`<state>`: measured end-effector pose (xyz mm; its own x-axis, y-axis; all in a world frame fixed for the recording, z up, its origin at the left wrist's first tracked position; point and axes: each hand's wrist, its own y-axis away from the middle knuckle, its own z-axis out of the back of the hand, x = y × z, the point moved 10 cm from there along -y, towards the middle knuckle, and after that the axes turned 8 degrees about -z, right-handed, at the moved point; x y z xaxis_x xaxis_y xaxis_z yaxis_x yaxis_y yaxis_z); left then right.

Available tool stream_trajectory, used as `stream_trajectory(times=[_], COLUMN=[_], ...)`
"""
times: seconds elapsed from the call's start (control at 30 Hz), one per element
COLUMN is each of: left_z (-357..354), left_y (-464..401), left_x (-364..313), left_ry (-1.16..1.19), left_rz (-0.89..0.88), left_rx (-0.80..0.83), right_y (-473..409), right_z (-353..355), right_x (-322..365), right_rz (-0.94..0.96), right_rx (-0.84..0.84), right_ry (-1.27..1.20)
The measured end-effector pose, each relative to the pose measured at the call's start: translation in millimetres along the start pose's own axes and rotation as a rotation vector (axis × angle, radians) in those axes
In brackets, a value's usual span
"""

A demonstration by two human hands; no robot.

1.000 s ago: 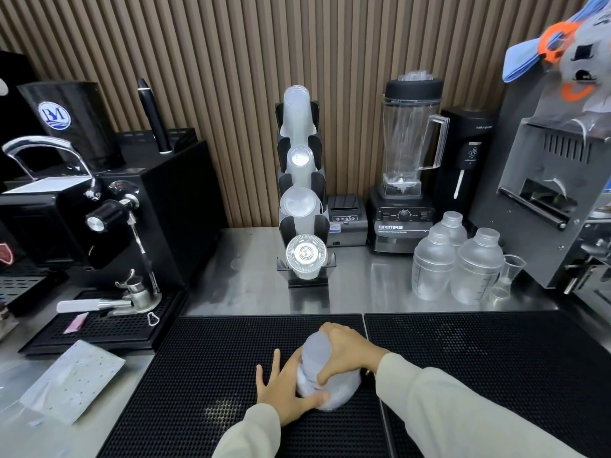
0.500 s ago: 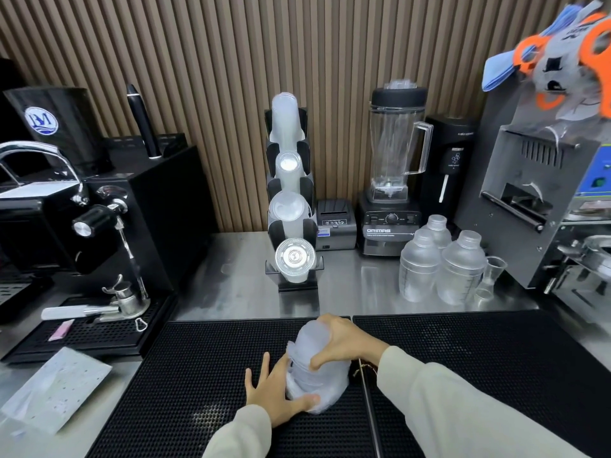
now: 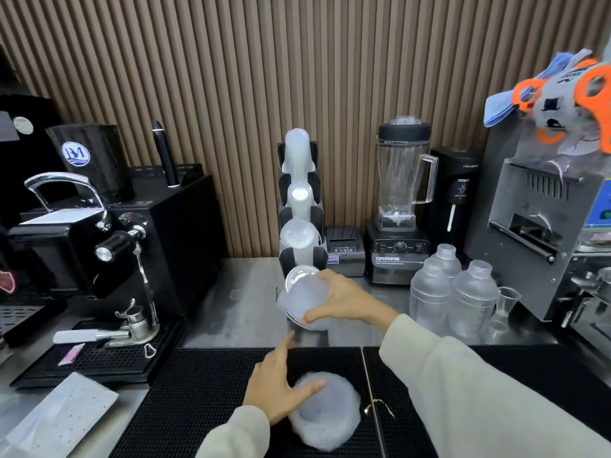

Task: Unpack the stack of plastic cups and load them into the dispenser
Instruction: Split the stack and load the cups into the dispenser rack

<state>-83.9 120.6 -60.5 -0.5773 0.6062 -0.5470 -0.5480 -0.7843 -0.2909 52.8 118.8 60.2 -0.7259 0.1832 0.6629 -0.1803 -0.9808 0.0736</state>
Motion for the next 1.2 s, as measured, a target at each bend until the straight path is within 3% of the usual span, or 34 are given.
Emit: stream_trajectory(times=[0.13,0.33,0.5,0.67,1.2], left_z=[41.1,91.2,111.4,109.6,89.9], left_y=[-15.5,-69.1,-128.5,-165.3,-203.8], left_x=[-13.9,-25.2,-37.7,-38.8,-17.6], left_ry=[-0.027,-0.056,-0.005,-0.065,-0.469], left_rz=[-0.137,-0.182,-0.187,-0.213,-0.223], left_rx=[-0.231,-0.406,-0.418,-0.418,-0.393], right_y=[-20.6,-66.1,-113.3,-144.5,-184.6], right_z=[41.0,88.4,90.8,69.6,39.8], right_x=[29.1,58.1,80.6,90.1,65.6], right_rz=[0.034,0.090,0.180,0.289,0.273], right_rx=[-0.073,-0.241,-0.378,-0.400,-0.422], right_ry=[-0.038,0.013,0.304,0.511,0.627])
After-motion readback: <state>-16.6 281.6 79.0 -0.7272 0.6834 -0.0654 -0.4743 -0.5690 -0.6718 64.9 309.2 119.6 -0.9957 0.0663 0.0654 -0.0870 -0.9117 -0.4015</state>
